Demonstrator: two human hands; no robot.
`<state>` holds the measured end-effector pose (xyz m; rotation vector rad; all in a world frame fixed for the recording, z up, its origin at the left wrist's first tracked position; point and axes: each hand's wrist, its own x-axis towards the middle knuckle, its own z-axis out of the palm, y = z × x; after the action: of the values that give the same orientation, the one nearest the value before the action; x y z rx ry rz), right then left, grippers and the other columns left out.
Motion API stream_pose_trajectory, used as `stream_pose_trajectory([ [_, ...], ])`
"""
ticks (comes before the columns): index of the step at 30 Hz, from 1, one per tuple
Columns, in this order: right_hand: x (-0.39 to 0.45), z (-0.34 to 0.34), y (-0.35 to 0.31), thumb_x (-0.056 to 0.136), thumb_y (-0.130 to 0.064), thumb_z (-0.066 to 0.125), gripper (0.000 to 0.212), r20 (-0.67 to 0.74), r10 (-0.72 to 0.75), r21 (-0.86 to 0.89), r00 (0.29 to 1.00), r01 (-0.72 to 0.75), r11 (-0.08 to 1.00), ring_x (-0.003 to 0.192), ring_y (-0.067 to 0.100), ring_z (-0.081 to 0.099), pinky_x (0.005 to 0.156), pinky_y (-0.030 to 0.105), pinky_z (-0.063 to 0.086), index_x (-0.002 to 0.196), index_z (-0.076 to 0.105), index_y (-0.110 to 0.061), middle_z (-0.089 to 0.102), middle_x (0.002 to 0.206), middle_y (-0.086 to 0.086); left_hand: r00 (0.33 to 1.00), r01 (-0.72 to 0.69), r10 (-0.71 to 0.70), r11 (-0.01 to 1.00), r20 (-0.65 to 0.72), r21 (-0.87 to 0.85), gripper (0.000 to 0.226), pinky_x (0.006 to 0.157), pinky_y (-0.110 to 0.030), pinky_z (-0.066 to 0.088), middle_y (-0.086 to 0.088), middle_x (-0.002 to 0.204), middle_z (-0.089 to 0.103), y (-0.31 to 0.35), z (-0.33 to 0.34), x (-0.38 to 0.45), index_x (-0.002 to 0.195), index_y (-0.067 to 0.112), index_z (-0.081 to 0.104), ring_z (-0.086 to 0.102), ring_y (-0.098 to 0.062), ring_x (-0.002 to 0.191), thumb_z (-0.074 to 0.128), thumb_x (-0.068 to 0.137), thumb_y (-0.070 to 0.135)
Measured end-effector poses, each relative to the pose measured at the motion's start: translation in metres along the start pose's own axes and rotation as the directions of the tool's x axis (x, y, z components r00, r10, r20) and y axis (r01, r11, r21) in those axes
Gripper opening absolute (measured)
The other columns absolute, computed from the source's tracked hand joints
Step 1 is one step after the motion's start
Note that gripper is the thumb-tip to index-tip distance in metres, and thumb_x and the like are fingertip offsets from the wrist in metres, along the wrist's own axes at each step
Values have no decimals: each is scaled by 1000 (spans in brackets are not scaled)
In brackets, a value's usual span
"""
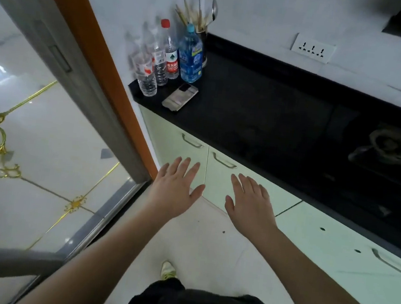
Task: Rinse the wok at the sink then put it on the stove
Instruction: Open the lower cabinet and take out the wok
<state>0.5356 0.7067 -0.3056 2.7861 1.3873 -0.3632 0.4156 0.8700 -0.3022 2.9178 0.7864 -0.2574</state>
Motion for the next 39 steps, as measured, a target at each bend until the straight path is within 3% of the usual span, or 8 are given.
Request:
stream_pose_trajectory([
  [8, 45, 14, -53, 100, -42, 28, 62, 63, 96, 37, 993, -98, 994, 146, 23, 17, 119, 40, 16, 154, 13, -14, 20, 159, 6, 980, -175, 169, 983, 104, 52, 69, 121, -47, 10, -3, 164, 8, -71, 22, 49, 156, 25, 5, 3, -25, 151, 13, 97, 61],
  [17, 111, 47, -47, 101, -41, 30, 64, 147, 151, 70, 978, -163, 984, 148, 24, 15, 119, 42, 17, 154, 10, -12, 16, 161, 7, 954, -290, 275, 947, 121, 140, 69, 119, -44, 22, -6, 161, 22, -82, 64, 118, 155, 19, 16, 17, -27, 148, 22, 98, 58],
  [24, 155, 78, -31, 100, -40, 32, 66, 258, 132, 127, 957, -169, 978, 148, 24, 12, 120, 41, 16, 154, 9, -10, 10, 162, 8, 922, -321, 278, 938, 270, 130, 66, 120, -43, 16, -7, 163, 13, -82, 86, 169, 155, 17, 12, 10, -26, 150, 24, 101, 51],
  [31, 191, 95, -27, 99, -40, 36, 68, 320, 126, 78, 939, -159, 984, 148, 26, 11, 119, 43, 14, 153, 10, -8, 10, 161, 10, 885, -363, 299, 923, 357, 125, 66, 122, -41, 10, -6, 164, 5, -98, 101, 209, 156, 15, 8, 3, -24, 151, 27, 102, 47],
  [39, 225, 119, -40, 97, -38, 41, 76, 395, 278, 79, 876, -334, 939, 150, 26, -1, 121, 43, 6, 153, 1, -6, -2, 163, 10, 818, -491, 413, 864, 400, 112, 70, 121, -40, 3, -8, 163, -9, -112, 123, 240, 156, 11, -2, -7, -23, 150, 28, 102, 44],
])
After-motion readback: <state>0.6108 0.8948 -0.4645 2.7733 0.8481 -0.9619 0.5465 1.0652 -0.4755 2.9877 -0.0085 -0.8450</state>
